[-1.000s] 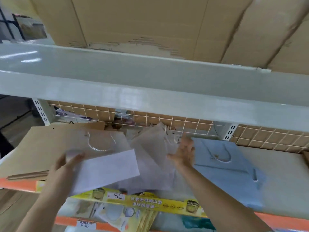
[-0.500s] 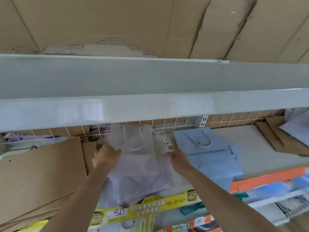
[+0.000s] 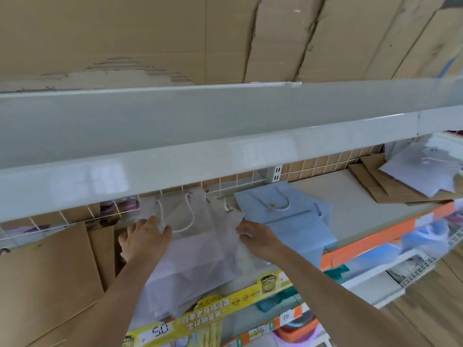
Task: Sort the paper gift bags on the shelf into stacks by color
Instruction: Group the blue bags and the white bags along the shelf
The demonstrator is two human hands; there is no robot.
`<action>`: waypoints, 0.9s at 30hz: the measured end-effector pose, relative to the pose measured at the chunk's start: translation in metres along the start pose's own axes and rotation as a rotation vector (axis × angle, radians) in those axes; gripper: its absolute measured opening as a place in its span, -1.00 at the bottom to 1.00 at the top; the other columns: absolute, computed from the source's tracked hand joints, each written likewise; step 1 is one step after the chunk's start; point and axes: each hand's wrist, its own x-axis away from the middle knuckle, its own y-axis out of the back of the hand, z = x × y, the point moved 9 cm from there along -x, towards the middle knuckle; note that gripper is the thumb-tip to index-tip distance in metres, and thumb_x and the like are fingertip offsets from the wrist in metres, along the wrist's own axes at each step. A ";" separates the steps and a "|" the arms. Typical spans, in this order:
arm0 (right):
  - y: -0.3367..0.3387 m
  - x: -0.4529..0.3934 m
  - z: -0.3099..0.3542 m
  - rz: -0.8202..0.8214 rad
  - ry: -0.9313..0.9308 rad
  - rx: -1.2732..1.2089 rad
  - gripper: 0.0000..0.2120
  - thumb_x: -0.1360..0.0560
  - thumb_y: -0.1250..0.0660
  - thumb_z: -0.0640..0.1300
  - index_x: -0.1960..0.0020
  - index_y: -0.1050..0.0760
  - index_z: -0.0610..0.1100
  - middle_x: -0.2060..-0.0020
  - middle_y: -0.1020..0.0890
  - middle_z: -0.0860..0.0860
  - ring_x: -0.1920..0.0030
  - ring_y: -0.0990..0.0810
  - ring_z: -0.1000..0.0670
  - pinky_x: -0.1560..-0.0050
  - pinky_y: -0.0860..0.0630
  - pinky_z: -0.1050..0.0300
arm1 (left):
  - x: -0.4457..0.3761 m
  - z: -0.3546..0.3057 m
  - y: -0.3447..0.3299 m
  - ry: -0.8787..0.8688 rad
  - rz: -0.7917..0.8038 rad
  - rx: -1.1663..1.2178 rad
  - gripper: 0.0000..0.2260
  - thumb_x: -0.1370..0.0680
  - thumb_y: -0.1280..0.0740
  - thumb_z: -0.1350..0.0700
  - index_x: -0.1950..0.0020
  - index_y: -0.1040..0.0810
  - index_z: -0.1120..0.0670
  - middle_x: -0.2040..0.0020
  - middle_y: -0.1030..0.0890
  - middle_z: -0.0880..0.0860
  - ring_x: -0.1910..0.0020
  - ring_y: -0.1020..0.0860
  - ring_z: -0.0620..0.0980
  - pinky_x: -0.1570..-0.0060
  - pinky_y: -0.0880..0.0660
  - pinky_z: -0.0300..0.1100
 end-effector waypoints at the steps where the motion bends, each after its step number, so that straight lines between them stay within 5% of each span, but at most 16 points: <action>1: 0.006 0.002 -0.003 0.000 -0.005 -0.016 -0.76 -0.56 -0.20 -0.15 -0.17 -0.54 -0.05 -0.11 -0.58 0.01 -0.14 -0.53 -0.02 0.04 -0.43 0.29 | 0.002 -0.009 0.002 -0.024 0.009 0.041 -0.72 -0.58 -0.17 -0.07 -0.21 -0.50 0.01 -0.23 -0.54 0.08 -0.26 -0.43 0.13 -0.21 -0.30 0.03; 5: 0.039 0.015 -0.017 -0.001 -0.008 -0.044 -0.78 -0.55 -0.20 -0.11 -0.14 -0.54 -0.06 0.14 -0.56 0.04 0.21 -0.49 0.12 0.38 -0.33 0.44 | 0.019 -0.055 0.004 -0.111 0.109 0.172 -0.85 -0.55 -0.16 -0.01 0.12 -0.50 -0.03 0.05 -0.56 0.05 0.04 -0.50 0.11 -0.05 -0.42 -0.05; 12: 0.124 0.034 -0.060 -0.082 0.050 -0.124 -0.78 -0.57 -0.26 -0.12 -0.18 -0.55 -0.07 0.03 -0.54 0.06 0.05 -0.50 0.12 0.27 -0.31 0.54 | 0.059 -0.129 0.002 -0.169 0.106 0.339 -0.83 -0.57 -0.23 0.00 0.12 -0.58 0.01 0.14 -0.61 0.03 0.11 -0.54 0.07 0.19 -0.40 -0.14; 16: 0.170 0.048 -0.097 -0.050 0.086 -0.106 -0.78 -0.57 -0.26 -0.12 -0.19 -0.54 -0.09 0.08 -0.55 0.06 0.03 -0.52 0.08 0.10 -0.38 0.35 | 0.087 -0.177 -0.010 -0.115 0.089 0.404 -0.82 -0.55 -0.26 0.05 0.18 -0.58 0.07 0.24 -0.60 0.05 0.20 -0.53 0.04 0.26 -0.37 -0.19; 21: 0.226 0.062 -0.163 -0.061 0.087 -0.100 -0.83 -0.57 -0.26 -0.09 -0.14 -0.54 -0.05 0.18 -0.57 0.10 0.32 -0.49 0.18 0.41 -0.33 0.45 | 0.119 -0.261 -0.036 -0.147 0.093 0.394 -0.81 -0.57 -0.25 -0.01 0.17 -0.57 0.02 0.30 -0.58 -0.01 0.25 -0.54 0.01 0.29 -0.37 -0.19; 27: 0.281 0.082 -0.240 -0.071 0.025 -0.141 -0.89 -0.56 -0.27 -0.08 -0.06 -0.51 0.04 0.06 -0.60 0.04 0.05 -0.61 -0.03 0.25 -0.44 0.33 | 0.151 -0.350 -0.074 -0.214 0.161 0.436 -0.81 -0.56 -0.25 0.00 0.24 -0.53 -0.04 0.41 -0.51 -0.07 0.37 -0.47 -0.08 0.36 -0.33 -0.20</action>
